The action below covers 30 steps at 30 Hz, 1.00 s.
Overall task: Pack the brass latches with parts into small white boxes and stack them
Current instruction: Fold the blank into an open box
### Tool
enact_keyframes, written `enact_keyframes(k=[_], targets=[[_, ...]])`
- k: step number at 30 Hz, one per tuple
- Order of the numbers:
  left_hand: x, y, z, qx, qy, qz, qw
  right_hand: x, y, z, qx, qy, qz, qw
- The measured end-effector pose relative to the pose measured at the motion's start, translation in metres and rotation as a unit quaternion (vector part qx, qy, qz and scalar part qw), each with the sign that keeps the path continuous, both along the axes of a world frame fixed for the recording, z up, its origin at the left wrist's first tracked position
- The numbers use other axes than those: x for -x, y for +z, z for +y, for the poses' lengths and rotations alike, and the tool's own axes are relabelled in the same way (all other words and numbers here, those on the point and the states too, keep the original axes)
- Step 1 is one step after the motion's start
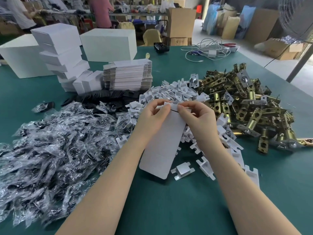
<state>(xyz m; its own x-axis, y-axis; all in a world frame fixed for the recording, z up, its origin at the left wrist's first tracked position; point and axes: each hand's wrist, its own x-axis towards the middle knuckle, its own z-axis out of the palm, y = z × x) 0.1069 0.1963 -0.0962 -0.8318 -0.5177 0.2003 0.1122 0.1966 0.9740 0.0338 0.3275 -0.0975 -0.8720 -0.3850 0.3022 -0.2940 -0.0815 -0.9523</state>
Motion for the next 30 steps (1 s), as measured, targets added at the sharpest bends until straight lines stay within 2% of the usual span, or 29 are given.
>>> enact_keyframes(k=[5, 12, 16, 21, 27, 30], targets=[[0.003, -0.001, -0.004, -0.06, 0.028, -0.002, 0.998, -0.004, 0.0, -0.007, 0.013, -0.009, -0.011, 1.0], [0.013, 0.006, -0.012, -0.152, 0.078, -0.039, 0.985, 0.0, 0.007, -0.028, 0.038, -0.001, -0.101, 0.994], [0.022, 0.022, -0.023, -0.195, 0.041, -0.139, 0.97, 0.012, 0.012, -0.042, 0.009, -0.021, -0.078, 0.997], [0.028, 0.025, -0.038, -0.225, 0.03, -0.184, 0.956, 0.024, 0.011, -0.053, -0.039, -0.029, -0.038, 0.998], [0.032, 0.01, -0.045, -0.262, 0.031, -0.181, 0.947, 0.029, 0.0, -0.058, -0.074, -0.032, -0.011, 0.997], [0.034, 0.008, -0.042, -0.25, 0.044, -0.143, 0.957, 0.03, -0.002, -0.057, -0.051, -0.024, -0.029, 0.998]])
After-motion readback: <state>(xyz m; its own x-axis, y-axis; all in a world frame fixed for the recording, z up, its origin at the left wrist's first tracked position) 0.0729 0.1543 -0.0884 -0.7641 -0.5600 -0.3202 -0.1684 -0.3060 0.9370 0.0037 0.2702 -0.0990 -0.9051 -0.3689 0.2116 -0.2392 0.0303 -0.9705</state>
